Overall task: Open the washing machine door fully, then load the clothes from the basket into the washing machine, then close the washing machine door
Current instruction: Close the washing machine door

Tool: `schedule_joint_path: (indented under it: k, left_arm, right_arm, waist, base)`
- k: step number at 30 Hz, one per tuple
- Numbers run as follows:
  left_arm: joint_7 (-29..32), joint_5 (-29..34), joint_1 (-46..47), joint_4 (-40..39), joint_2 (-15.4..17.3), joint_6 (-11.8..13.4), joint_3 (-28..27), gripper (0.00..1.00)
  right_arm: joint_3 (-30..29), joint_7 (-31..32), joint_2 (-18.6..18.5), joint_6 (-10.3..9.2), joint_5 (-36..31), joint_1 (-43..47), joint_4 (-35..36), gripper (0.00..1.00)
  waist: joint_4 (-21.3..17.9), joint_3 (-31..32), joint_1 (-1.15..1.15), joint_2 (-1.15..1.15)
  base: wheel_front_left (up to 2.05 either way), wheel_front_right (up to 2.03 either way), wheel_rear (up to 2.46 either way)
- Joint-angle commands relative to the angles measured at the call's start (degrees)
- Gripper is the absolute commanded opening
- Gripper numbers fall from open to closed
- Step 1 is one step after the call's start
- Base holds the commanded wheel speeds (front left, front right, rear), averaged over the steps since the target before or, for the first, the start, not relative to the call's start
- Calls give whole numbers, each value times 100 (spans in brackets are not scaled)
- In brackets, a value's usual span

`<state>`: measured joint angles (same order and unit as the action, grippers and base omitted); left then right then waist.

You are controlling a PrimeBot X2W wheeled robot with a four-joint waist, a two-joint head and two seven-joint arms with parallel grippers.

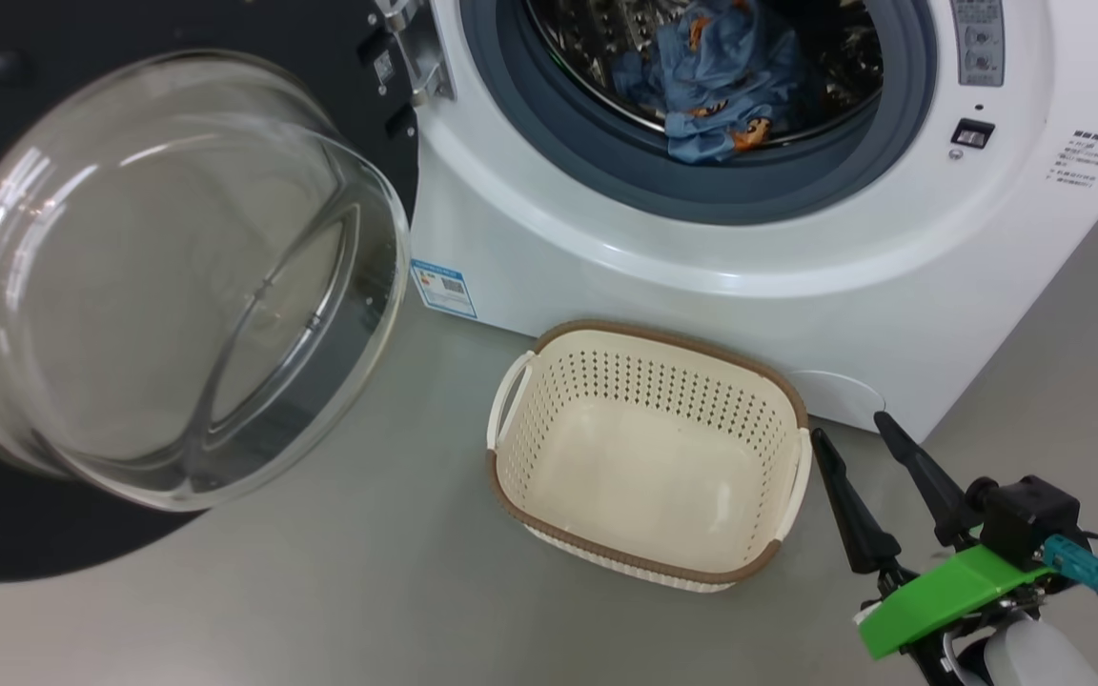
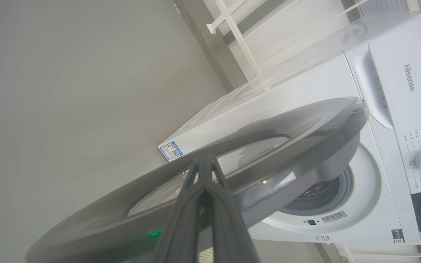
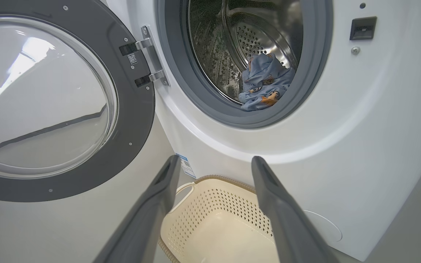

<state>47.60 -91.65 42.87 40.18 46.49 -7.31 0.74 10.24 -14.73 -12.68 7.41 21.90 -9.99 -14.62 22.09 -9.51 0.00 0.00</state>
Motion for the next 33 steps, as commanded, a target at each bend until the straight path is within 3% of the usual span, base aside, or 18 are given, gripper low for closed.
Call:
schedule_joint_path:
  k: [1,18,33]
  left_arm:
    - [172,-58,-87,-207,264,-18,-96,0]
    - [1244,-364,-469,-1412,86,-18,62,0]
    - [1924,-735,-812,-2999,-449,-18,20,0]
  right_arm:
    - [87,-27,17,8,58,89,132,100]
    - [-144,-27,70,8,70,455,189,100]
    - [-306,-27,202,8,4,552,265,100]
  waist:
    - [10,89,0,0]
    - [19,510,0,0]
    - [-406,615,0,0]
  base:
    - [0,0,0]
    - [0,0,0]
    - [0,0,0]
